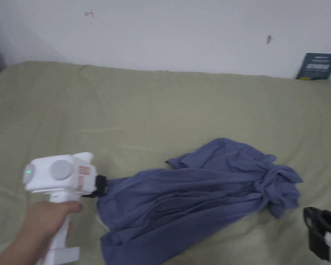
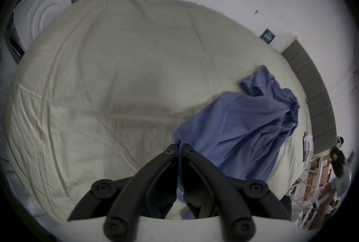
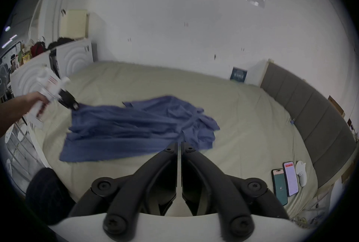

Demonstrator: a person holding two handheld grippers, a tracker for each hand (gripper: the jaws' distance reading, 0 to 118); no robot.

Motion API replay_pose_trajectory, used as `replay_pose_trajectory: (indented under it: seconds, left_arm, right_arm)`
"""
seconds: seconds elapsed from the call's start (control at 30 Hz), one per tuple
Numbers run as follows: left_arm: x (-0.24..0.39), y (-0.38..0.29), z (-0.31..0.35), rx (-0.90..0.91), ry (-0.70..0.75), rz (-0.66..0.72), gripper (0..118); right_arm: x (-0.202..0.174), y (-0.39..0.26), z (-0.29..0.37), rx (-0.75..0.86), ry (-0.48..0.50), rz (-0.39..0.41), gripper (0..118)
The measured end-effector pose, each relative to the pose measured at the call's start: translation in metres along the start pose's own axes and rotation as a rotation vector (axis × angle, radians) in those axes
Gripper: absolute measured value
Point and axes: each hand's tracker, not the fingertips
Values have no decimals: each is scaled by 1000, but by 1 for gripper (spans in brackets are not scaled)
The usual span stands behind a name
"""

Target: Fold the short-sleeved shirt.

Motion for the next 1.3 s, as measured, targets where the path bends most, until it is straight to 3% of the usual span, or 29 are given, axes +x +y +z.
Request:
replay_pose_trajectory:
  seconds: [0.13,0.17,0.23,0.27,0.3,0.37,0.43,0.6,0.67,0.73,0.77,0.87,1.03,1.13,1.3]
  left_arm:
    - [-1,-12,8,67,-50,21,0]
    - [-1,-14,8,68,-59,22,0]
    - [-1,-16,7,75,-65,22,0]
    - [-2,-16,6,76,-71,21,0]
    - [-2,-16,6,79,-75,22,0]
    - [0,-17,5,88,-87,31,0]
    - [-1,-13,2,89,-88,35,0]
    - [2,-9,-8,82,-67,21,0]
    - [6,-12,-12,82,-42,7,0]
    - [6,-11,-18,75,-30,5,0]
    - [8,-13,-19,74,-26,4,0]
    - [6,-15,-26,74,-12,52,0]
    - [3,-20,-24,108,-9,53,0]
    - [9,-23,-5,220,5,47,0]
    - [27,-7,39,404,-10,21,0]
  right_arm:
    - [47,-5,-79,-163,-36,-27,7]
    - [59,-5,-97,-180,-42,-31,13]
    - [79,-1,-128,-227,-38,-54,73]
    - [90,2,-146,-279,-31,-76,92]
    - [99,3,-160,-308,-24,-116,101]
    - [114,5,-189,-337,-41,-173,101]
    - [121,7,-212,-380,-76,-174,101]
    - [116,8,-248,-416,-82,-169,101]
    - [104,8,-254,-422,-48,-122,100]
    - [93,9,-255,-421,-45,-69,91]
    - [90,10,-252,-405,-41,-65,79]
    - [83,13,-248,-398,-11,-85,9]
    - [83,16,-229,-383,-18,-92,6]
    - [93,28,-200,-281,5,-150,6]
    - [100,68,-139,-73,35,-174,6]
